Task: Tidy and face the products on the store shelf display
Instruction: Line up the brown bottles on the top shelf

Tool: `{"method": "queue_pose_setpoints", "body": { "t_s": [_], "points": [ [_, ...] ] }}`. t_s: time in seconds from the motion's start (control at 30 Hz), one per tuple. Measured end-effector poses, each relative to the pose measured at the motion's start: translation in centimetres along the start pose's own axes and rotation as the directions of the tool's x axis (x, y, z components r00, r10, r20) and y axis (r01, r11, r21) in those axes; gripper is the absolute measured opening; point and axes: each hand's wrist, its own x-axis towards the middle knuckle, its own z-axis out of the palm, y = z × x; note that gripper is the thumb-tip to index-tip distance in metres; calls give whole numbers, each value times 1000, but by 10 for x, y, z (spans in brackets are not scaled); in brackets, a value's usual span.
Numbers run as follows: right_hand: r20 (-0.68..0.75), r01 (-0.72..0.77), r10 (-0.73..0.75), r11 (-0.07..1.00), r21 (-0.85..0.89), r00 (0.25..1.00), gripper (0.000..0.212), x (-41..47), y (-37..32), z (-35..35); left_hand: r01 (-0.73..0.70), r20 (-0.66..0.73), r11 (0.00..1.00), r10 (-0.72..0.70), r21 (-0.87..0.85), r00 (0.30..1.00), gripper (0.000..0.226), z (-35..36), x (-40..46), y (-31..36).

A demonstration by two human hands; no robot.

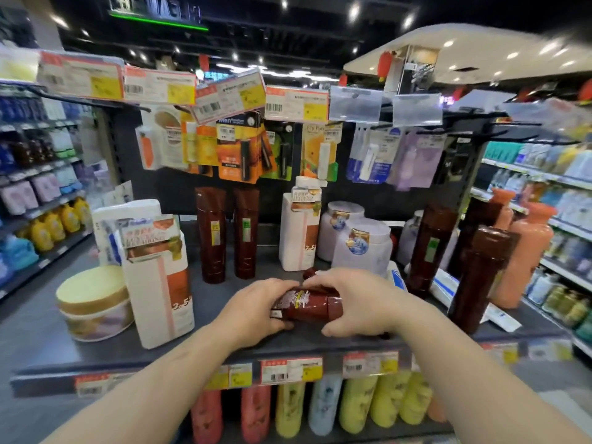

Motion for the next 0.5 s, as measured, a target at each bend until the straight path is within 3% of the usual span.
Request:
{"method": "queue_pose_setpoints", "body": {
  "t_s": [0.07, 0.17, 0.3, 0.4, 0.5],
  "points": [
    [-109, -6, 12, 998, 55, 994, 88, 6, 2, -9, 61, -57, 992, -67, -112, 996, 73, -4, -2, -1],
    [-256, -23, 97, 961, 276, 962, 106, 15, 2, -16, 186, -58, 928, -216, -323, 975, 72, -13, -5, -4],
    [-146, -140, 195, 937, 320, 970, 103, 24, 0, 4, 276, 25, 807, -309, -522, 951, 67, -29, -8, -6],
    [-10, -206, 223, 917, 343, 975, 100, 32, -1, 31, 305, 88, 765, -312, -568, 946, 59, -32, -12, -8],
    [23, -208, 214, 914, 349, 977, 97, 40, -5, 52, 332, 132, 708, -323, -623, 937, 57, -27, -18, -14]
  ]
}}
